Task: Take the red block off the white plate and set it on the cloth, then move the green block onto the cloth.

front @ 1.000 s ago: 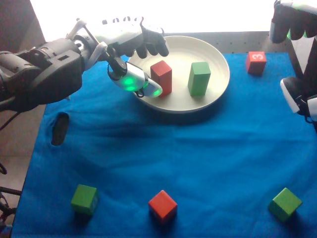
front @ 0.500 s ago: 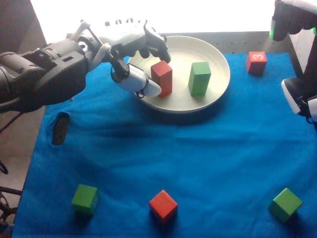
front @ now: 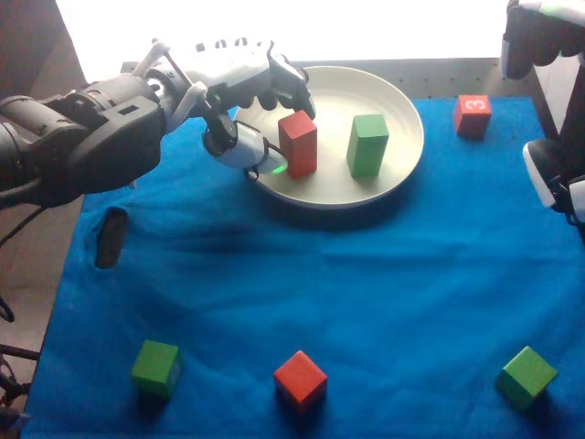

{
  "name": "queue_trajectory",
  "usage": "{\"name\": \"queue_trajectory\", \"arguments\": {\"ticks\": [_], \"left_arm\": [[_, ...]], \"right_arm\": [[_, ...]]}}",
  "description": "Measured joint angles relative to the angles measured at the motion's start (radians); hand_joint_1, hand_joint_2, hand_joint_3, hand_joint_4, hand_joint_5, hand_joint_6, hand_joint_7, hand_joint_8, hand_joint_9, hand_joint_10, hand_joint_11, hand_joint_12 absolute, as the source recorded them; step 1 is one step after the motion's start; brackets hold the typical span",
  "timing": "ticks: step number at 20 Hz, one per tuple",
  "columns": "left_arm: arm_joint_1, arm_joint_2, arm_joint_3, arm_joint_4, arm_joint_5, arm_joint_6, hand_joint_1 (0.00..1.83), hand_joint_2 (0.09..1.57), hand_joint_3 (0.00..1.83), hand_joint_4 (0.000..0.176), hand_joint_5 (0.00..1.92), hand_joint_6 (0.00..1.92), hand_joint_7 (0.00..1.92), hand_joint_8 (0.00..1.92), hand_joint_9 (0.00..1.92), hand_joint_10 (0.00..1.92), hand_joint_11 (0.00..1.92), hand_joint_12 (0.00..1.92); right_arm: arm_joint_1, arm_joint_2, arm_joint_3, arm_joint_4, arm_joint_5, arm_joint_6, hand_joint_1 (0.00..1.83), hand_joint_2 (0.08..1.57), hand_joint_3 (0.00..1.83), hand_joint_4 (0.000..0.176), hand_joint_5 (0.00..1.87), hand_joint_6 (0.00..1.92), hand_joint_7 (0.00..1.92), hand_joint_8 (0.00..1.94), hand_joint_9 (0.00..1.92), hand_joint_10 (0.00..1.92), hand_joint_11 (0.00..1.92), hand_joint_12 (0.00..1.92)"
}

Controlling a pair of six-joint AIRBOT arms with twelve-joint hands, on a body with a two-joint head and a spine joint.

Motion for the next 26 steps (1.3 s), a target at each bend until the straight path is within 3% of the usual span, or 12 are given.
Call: {"name": "queue_trajectory", "arguments": {"ticks": [3, 6, 11, 13, 15, 18, 21, 22, 23, 24, 25, 26], "left_arm": [[0.0, 0.0, 0.0, 0.0, 0.0, -0.002, 1.2, 1.04, 0.02, 0.0, 0.69, 0.59, 0.27, 0.96, 0.22, 1.33, 0.05, 1.88], [0.0, 0.0, 0.0, 0.0, -0.001, -0.018, 1.14, 1.02, 0.0, 0.004, 0.61, 0.62, 0.27, 0.94, 0.23, 1.3, 0.08, 1.87], [0.0, 0.0, -0.006, 0.003, -0.02, -0.024, 0.97, 0.93, 0.0, 0.0, 0.54, 0.68, 0.21, 1.16, 0.18, 1.49, 0.13, 1.92], [0.0, 0.0, -0.013, 0.009, -0.029, -0.026, 0.93, 0.9, 0.0, 0.0, 0.52, 0.71, 0.26, 1.05, 0.2, 1.39, 0.12, 1.86], [0.0, -0.001, -0.014, 0.013, -0.032, -0.027, 0.96, 0.93, 0.0, 0.0, 0.49, 0.66, 0.42, 0.78, 0.33, 1.18, 0.19, 1.75], [0.0, -0.001, -0.014, 0.013, -0.039, -0.027, 1.11, 0.98, 0.01, 0.0, 0.67, 0.52, 0.66, 0.57, 0.55, 1.03, 0.31, 1.73], [0.002, -0.012, -0.004, 0.012, -0.039, -0.031, 1.18, 1.03, 0.03, 0.0, 0.78, 0.52, 0.8, 0.43, 0.72, 0.94, 0.49, 1.66], [0.005, -0.014, -0.004, 0.013, -0.039, -0.04, 1.14, 1.13, 0.02, 0.0, 0.85, 1.02, 0.81, 0.43, 0.7, 0.93, 0.45, 1.68], [0.011, -0.022, 0.002, 0.021, -0.041, -0.062, 1.12, 1.17, 0.01, 0.0, 0.83, 1.17, 0.8, 0.44, 0.67, 0.93, 0.41, 1.69], [0.014, -0.026, 0.002, 0.018, -0.042, -0.077, 1.12, 1.18, 0.01, 0.0, 0.82, 1.21, 0.81, 0.45, 0.66, 0.94, 0.38, 1.69], [0.014, -0.026, 0.002, 0.028, -0.042, -0.078, 1.18, 1.17, 0.0, 0.0, 0.88, 1.19, 0.86, 1.02, 0.69, 1.12, 0.39, 1.76], [0.014, -0.026, 0.002, 0.027, -0.043, -0.079, 1.18, 1.17, 0.0, 0.0, 0.88, 1.19, 0.86, 1.02, 0.69, 1.12, 0.39, 1.76]], "right_arm": [[0.0, 0.0, 0.0, 0.0, 0.0, 0.0, 1.26, 0.35, 1.22, 0.0, 0.49, 1.59, 0.57, 1.86, 0.53, 1.92, 0.63, 1.92], [0.0, 0.0, 0.0, 0.001, 0.0, 0.0, 1.21, 0.35, 1.23, 0.0, 0.48, 1.52, 0.53, 1.82, 0.5, 1.92, 0.64, 1.92], [0.0, 0.0, 0.0, 0.001, 0.0, 0.0, 1.26, 0.33, 1.25, 0.0, 0.5, 1.61, 0.54, 1.78, 0.5, 1.92, 0.64, 1.92], [0.0, 0.0, 0.0, 0.001, 0.0, 0.0, 1.27, 0.32, 1.26, 0.0, 0.5, 1.62, 0.5, 1.77, 0.47, 1.92, 0.62, 1.92], [0.0, 0.0, 0.0, 0.004, 0.0, 0.0, 1.26, 0.32, 1.25, 0.0, 0.49, 1.61, 0.5, 1.79, 0.47, 1.92, 0.62, 1.92], [0.0, 0.0, 0.0, 0.004, 0.0, 0.0, 1.26, 0.31, 1.29, 0.0, 0.46, 1.59, 0.43, 1.74, 0.38, 1.92, 0.52, 1.92], [0.0, 0.0, 0.0, 0.006, 0.0, 0.0, 1.27, 0.34, 1.25, 0.0, 0.49, 1.59, 0.52, 1.82, 0.49, 1.92, 0.58, 1.92], [0.0, 0.0, 0.0, 0.004, 0.0, 0.0, 1.26, 0.35, 1.24, 0.0, 0.5, 1.56, 0.51, 1.82, 0.48, 1.92, 0.6, 1.92], [0.0, 0.0, 0.0, 0.006, 0.0, 0.0, 1.26, 0.35, 1.24, 0.0, 0.5, 1.56, 0.51, 1.82, 0.49, 1.92, 0.6, 1.92], [0.0, 0.0, 0.001, 0.007, 0.0, 0.0, 1.26, 0.36, 1.25, 0.0, 0.49, 1.55, 0.5, 1.81, 0.47, 1.92, 0.58, 1.92], [0.0, 0.0, 0.002, 0.007, 0.0, 0.0, 1.27, 0.34, 1.26, 0.0, 0.52, 1.54, 0.5, 1.76, 0.46, 1.92, 0.59, 1.92], [0.0, 0.0, 0.002, 0.008, 0.0, 0.0, 1.27, 0.34, 1.26, 0.0, 0.52, 1.54, 0.5, 1.76, 0.46, 1.92, 0.59, 1.92]]}}
